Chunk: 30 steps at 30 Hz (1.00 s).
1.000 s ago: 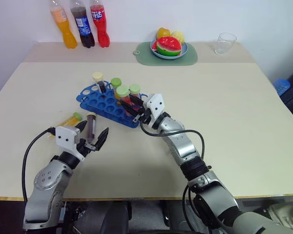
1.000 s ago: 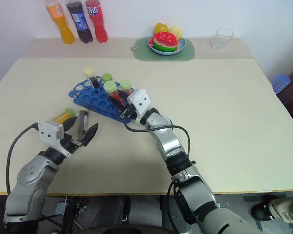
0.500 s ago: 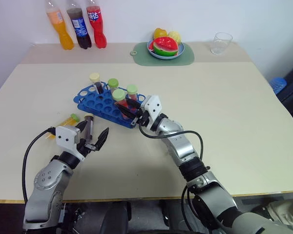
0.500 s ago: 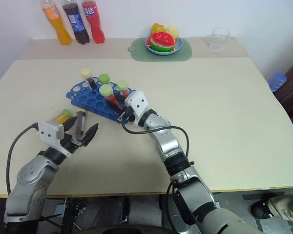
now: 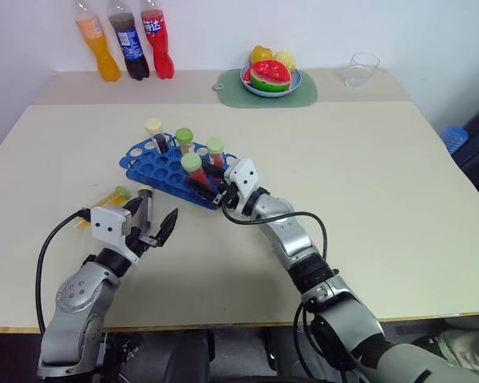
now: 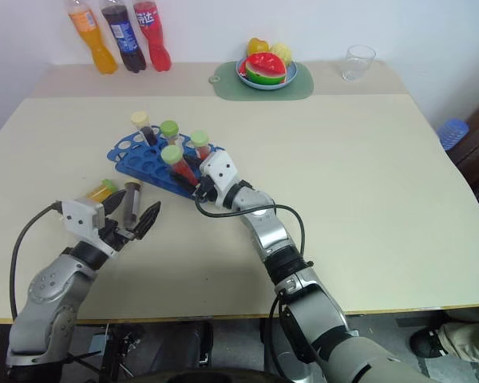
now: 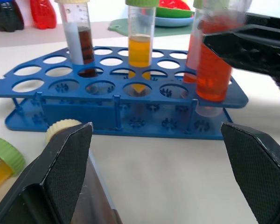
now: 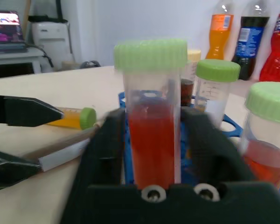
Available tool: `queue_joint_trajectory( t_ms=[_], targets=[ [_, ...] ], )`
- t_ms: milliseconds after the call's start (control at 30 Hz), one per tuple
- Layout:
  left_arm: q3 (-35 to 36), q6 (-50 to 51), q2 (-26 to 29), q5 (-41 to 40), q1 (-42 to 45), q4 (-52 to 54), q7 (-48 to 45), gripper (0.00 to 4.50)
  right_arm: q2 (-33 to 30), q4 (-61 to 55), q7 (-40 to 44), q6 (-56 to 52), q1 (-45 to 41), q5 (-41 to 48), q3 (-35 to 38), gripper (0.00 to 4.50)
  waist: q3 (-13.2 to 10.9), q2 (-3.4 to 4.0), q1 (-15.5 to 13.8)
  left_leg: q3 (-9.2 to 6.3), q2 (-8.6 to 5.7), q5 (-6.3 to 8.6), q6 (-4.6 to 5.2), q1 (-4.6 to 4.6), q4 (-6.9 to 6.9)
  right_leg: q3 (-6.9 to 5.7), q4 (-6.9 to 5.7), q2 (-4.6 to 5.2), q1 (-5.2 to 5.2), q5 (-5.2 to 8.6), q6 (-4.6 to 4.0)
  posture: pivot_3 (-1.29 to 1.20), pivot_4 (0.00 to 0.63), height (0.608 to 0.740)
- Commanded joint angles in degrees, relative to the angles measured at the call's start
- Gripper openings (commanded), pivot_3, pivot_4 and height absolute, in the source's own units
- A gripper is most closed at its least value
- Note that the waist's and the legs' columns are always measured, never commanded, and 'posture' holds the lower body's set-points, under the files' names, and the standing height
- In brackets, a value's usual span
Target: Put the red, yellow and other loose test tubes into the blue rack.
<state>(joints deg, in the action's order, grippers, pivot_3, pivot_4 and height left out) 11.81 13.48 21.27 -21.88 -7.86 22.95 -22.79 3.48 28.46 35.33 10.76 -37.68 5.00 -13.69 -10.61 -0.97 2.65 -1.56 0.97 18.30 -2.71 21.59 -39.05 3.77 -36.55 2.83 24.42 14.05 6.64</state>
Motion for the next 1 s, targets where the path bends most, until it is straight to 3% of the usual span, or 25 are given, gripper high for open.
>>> queue_joint_trajectory(
  t_ms=[33, 167, 333, 433, 500, 633, 800, 900, 1000],
  targets=[
    [3.67, 5.82, 1.82, -3.01, 3.00, 5.12, 3.01, 4.50, 0.41, -6.19, -0.85, 1.32, -0.34, 1.05, 1.25, 4.17, 0.00, 0.00, -0.05, -0.02, 0.00, 0.00, 0.00, 0.01, 0.00, 0.00, 0.00, 0.00, 0.00, 0.00, 0.00, 0.00, 0.150, 0.734],
    [6.33, 24.17, 7.84, -6.72, 10.47, 10.10, 9.33, 4.50, -2.00, -11.56, -0.74, -0.90, 0.09, 2.01, 2.90, 4.17, 0.00, -0.01, -0.18, -0.15, -0.01, 0.00, 0.00, 0.01, -0.01, -0.01, -0.02, 0.01, 0.00, 0.00, 0.00, 0.00, 0.150, 0.734],
    [7.61, 57.45, 10.72, -7.89, 25.75, 13.07, 21.65, 4.50, -6.76, -17.77, 0.53, -4.89, 0.58, 4.11, 5.11, 4.17, 0.00, -0.03, -0.06, -0.18, -0.04, 0.00, 0.00, -0.02, -0.02, 0.01, -0.08, 0.04, -0.01, 0.00, 0.02, 0.00, 0.150, 0.734],
    [7.49, 73.39, 13.08, -7.06, 33.78, 11.20, 21.89, 4.50, -11.58, -22.61, 3.91, -8.56, 1.01, 6.14, 6.16, 4.17, -0.04, -0.03, 0.30, -0.19, -0.04, 0.00, 0.00, -0.01, 0.00, 0.00, -0.09, -0.03, 0.01, 0.00, 0.02, 0.00, 0.150, 0.734],
    [7.99, 77.76, 15.83, -6.43, 37.63, 8.58, 20.30, 4.50, -14.84, -26.16, 6.05, -11.46, 1.53, 7.65, 6.68, 4.17, -0.05, -0.05, 0.66, -0.19, -0.02, -0.01, -0.01, 0.00, 0.02, 0.00, -0.13, -0.07, 0.05, 0.01, 0.01, 0.00, 0.150, 0.734],
    [4.47, 75.63, 29.80, -9.22, 39.47, -1.49, 8.10, 4.50, -20.80, -33.51, 10.45, -18.08, 3.95, 10.65, 6.39, 4.17, -0.06, -0.04, 1.44, -0.19, -0.01, -0.02, -0.04, -0.09, 0.10, 0.01, -0.21, -0.08, 0.07, 0.07, -0.08, 0.00, 0.150, 0.734],
    [-8.35, 65.14, 44.53, -8.10, 43.50, -18.07, -9.55, 4.50, -25.48, -38.35, 14.09, -22.13, 6.83, 12.22, 5.70, 4.17, -0.13, -0.06, 1.12, -0.12, -0.02, -0.05, -0.09, -0.12, 0.14, -0.01, -0.40, -0.11, 0.13, 0.21, -0.21, 0.00, 0.150, 0.734],
    [-19.50, 53.56, 47.31, -1.72, 49.38, -30.61, -20.95, 4.50, -27.58, -39.55, 16.00, -23.18, 8.45, 12.03, 5.01, 4.17, -0.14, -0.07, 0.68, -0.10, -0.03, -0.05, -0.09, -0.10, 0.12, -0.03, -0.41, -0.12, 0.12, 0.22, -0.21, 0.00, 0.150, 0.734],
    [-29.93, 44.64, 44.79, 5.40, 57.20, -42.15, -31.30, 4.50, -30.01, -42.16, 18.17, -26.10, 10.40, 13.21, 4.37, 4.17, -0.15, -0.10, -0.09, -0.05, -0.05, -0.05, -0.09, -0.06, 0.08, -0.03, -0.39, -0.14, 0.12, 0.24, -0.20, 0.00, 0.150, 0.734]
  ],
)
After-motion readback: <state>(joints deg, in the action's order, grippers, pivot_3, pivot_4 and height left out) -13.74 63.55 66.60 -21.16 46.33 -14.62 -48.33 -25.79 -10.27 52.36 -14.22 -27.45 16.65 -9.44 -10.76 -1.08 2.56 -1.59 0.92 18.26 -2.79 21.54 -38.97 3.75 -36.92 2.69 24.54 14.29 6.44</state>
